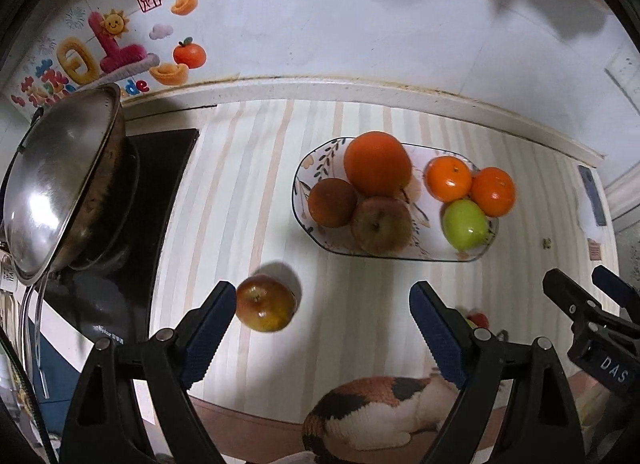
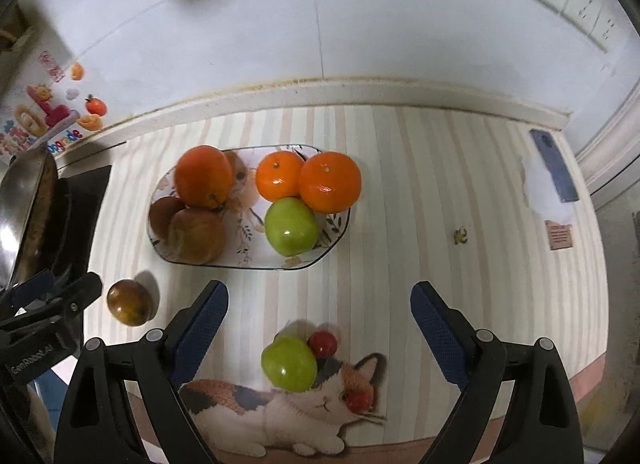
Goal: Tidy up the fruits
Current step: 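Grasp the small brown apple with the left tool while the right tool grasps a green apple, then carry the small apple toward the plate with left tool while right tool carries the green apple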
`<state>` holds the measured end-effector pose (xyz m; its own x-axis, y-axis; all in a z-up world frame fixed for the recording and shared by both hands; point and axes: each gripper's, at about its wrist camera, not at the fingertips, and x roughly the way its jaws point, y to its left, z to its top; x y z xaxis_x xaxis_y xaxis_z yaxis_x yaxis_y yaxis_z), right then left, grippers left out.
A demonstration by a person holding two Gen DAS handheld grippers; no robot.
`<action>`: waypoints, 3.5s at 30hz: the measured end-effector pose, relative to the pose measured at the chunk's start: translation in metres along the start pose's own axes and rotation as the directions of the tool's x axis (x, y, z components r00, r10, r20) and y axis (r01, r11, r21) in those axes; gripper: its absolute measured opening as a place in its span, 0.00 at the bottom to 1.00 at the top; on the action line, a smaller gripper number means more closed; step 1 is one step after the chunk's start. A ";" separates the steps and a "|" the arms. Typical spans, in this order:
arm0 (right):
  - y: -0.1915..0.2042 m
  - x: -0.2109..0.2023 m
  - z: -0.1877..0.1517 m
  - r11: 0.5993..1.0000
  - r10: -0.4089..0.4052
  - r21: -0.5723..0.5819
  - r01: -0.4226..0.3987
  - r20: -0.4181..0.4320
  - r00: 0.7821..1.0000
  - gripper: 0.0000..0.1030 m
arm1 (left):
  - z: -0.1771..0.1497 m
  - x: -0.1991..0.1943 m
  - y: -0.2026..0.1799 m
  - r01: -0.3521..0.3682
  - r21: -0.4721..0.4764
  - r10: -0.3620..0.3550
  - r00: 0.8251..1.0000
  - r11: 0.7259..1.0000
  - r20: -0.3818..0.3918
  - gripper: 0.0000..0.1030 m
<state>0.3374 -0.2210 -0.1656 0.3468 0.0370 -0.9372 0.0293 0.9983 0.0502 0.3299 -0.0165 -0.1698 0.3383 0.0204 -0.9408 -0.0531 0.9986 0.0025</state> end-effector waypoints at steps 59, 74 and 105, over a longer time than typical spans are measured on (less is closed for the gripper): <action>0.038 0.132 -0.060 0.989 0.134 -0.012 -0.147 -0.347 0.928 0.58 | -0.056 0.150 0.018 0.077 -0.048 -0.089 0.928 0.996 -0.361 0.63; 0.047 0.147 -0.065 0.980 0.179 -0.012 -0.197 -0.358 0.916 0.61 | -0.079 0.148 -0.020 0.059 0.012 -0.052 0.940 0.998 -0.338 0.63; 0.071 0.156 0.069 0.969 0.241 0.107 -0.224 -0.196 0.950 0.61 | 0.144 0.157 0.040 0.181 -0.192 -0.234 0.925 0.964 -0.299 0.63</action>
<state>0.4584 -0.1477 -0.2849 0.1529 0.2848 -0.9463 0.0511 0.9540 0.2954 0.5156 0.0342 -0.2683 0.0450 -0.2291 -0.9724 -0.1707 0.9573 -0.2334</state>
